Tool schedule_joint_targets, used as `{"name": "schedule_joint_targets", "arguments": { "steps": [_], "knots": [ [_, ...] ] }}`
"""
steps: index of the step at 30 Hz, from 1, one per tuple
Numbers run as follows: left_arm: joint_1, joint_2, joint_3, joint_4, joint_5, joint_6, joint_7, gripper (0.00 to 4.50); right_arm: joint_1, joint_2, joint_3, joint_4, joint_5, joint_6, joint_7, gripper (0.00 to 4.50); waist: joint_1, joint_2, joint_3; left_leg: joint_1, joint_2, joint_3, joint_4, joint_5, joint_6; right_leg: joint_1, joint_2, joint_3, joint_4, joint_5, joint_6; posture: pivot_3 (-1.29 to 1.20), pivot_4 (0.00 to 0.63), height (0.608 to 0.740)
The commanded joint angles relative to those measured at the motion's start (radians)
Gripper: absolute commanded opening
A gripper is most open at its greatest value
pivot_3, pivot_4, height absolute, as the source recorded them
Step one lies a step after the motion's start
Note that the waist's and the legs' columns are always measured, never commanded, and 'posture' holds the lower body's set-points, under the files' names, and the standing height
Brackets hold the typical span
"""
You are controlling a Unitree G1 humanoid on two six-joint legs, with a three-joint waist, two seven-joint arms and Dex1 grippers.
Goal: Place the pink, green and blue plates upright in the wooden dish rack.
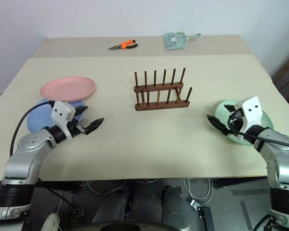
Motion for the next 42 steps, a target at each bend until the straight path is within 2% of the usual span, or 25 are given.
{"name": "schedule_joint_targets", "arguments": {
  "steps": [1, 5, 10, 15, 16, 20, 24, 27, 32, 33, 37, 39, 42],
  "knots": [
    [-0.027, 0.011, -0.03, 0.008, 0.009, -0.008, -0.024, 4.5, -0.024, -0.001, 0.001, -0.038, 0.01, -0.009, -0.009, 4.2, 0.0, 0.0, 0.0, 0.0, 0.0, 0.0, 0.0, 0.0, 0.0, 0.0, 0.0, 0.0, 0.0, 0.0, 0.0, 0.0, 0.15, 0.74],
    [-0.063, 0.01, -0.074, 0.038, 0.024, -0.013, -0.047, 4.5, -0.035, 0.0, 0.028, -0.031, -0.008, -0.03, -0.007, 4.2, 0.0, 0.0, 0.0, 0.0, 0.0, 0.0, 0.0, 0.0, 0.0, 0.0, 0.0, 0.0, 0.0, 0.0, 0.0, 0.0, 0.15, 0.74],
    [-0.183, -0.025, -0.199, 0.186, 0.083, -0.07, -0.128, 4.5, -0.019, 0.028, 0.072, -0.09, -0.019, -0.037, -0.035, 4.2, 0.006, 0.0, 0.0, 0.0, -0.001, 0.0, 0.0, 0.0, 0.0, 0.0, 0.0, 0.0, 0.0, 0.0, 0.0, 0.0, 0.15, 0.74],
    [-0.437, -0.164, -0.312, 0.569, 0.177, -0.208, -0.182, 4.5, 0.041, 0.046, 0.101, -0.174, -0.062, -0.047, -0.079, 4.2, 0.024, -0.001, 0.0, -0.001, -0.001, 0.0, 0.002, 0.0, 0.0, 0.0, 0.0, -0.001, -0.001, 0.001, 0.001, 0.0, 0.15, 0.74],
    [-0.464, -0.173, -0.317, 0.623, 0.19, -0.238, -0.187, 4.5, 0.051, 0.053, 0.105, -0.198, -0.065, -0.04, -0.093, 4.2, 0.024, -0.001, 0.0, -0.001, -0.001, 0.0, 0.002, 0.0, 0.0, 0.001, -0.001, -0.001, -0.001, 0.001, 0.001, 0.0, 0.15, 0.74],
    [-0.692, -0.317, -0.349, 1.038, 0.279, -0.397, -0.132, 4.5, 0.155, 0.108, 0.083, -0.368, -0.056, 0.004, -0.176, 4.2, 0.027, -0.002, 0.0, -0.002, -0.001, -0.001, 0.001, 0.0, 0.001, 0.0, -0.001, -0.002, -0.001, 0.001, 0.002, 0.0, 0.15, 0.74],
    [-0.789, -0.391, -0.333, 1.245, 0.316, -0.496, -0.117, 4.5, 0.244, 0.166, 0.106, -0.492, -0.075, 0.043, -0.252, 4.2, 0.023, -0.002, 0.0, -0.002, -0.002, -0.001, 0.002, -0.001, 0.001, 0.002, -0.002, -0.002, -0.003, -0.001, 0.009, 0.0, 0.15, 0.74],
    [-0.811, -0.424, -0.32, 1.305, 0.317, -0.529, -0.149, 3.72, 0.308, 0.189, 0.134, -0.558, -0.095, 0.061, -0.287, 4.25, 0.024, -0.002, -0.001, -0.001, -0.002, 0.0, 0.002, -0.001, 0.002, 0.002, -0.002, -0.002, -0.002, -0.002, 0.009, 0.0, 0.15, 0.74],
    [-0.792, -0.424, -0.33, 1.287, 0.339, -0.585, -0.235, 1.2, 0.343, 0.166, 0.111, -0.571, -0.091, 0.067, -0.278, 4.25, 0.023, -0.003, -0.001, -0.001, -0.002, -0.001, 0.002, -0.001, 0.002, 0.002, -0.002, -0.002, -0.002, -0.002, 0.009, 0.0, 0.15, 0.74],
    [-0.78, -0.415, -0.332, 1.271, 0.342, -0.601, -0.258, 0.84, 0.343, 0.152, 0.1, -0.564, -0.089, 0.066, -0.267, 4.25, 0.023, -0.003, -0.001, -0.001, -0.002, 0.0, 0.002, -0.001, 0.002, 0.002, -0.002, -0.002, -0.002, -0.002, 0.009, 0.0, 0.15, 0.74],
    [-0.703, -0.366, -0.344, 1.133, 0.323, -0.62, -0.41, 0.84, 0.361, 0.095, 0.028, -0.539, -0.06, 0.068, -0.208, 4.25, 0.022, -0.002, -0.001, 0.0, -0.002, 0.0, 0.001, -0.001, 0.002, 0.002, -0.002, -0.002, -0.002, -0.001, 0.009, 0.0, 0.15, 0.74],
    [-0.628, -0.321, -0.358, 0.973, 0.29, -0.575, -0.52, 0.84, 0.39, 0.064, -0.026, -0.519, -0.04, 0.063, -0.158, 4.25, 0.022, -0.002, -0.001, 0.0, -0.002, -0.001, 0.001, -0.001, 0.002, 0.002, -0.002, -0.002, -0.002, -0.001, 0.009, 0.0, 0.15, 0.74],
    [-0.53, -0.259, -0.37, 0.76, 0.254, -0.489, -0.604, 0.84, 0.423, 0.037, -0.082, -0.487, -0.027, 0.052, -0.109, 4.25, 0.021, -0.002, -0.001, 0.0, -0.001, -0.001, 0.0, -0.001, 0.002, 0.002, -0.002, -0.002, -0.002, 0.0, 0.007, 0.0, 0.15, 0.74]
  ]
}}
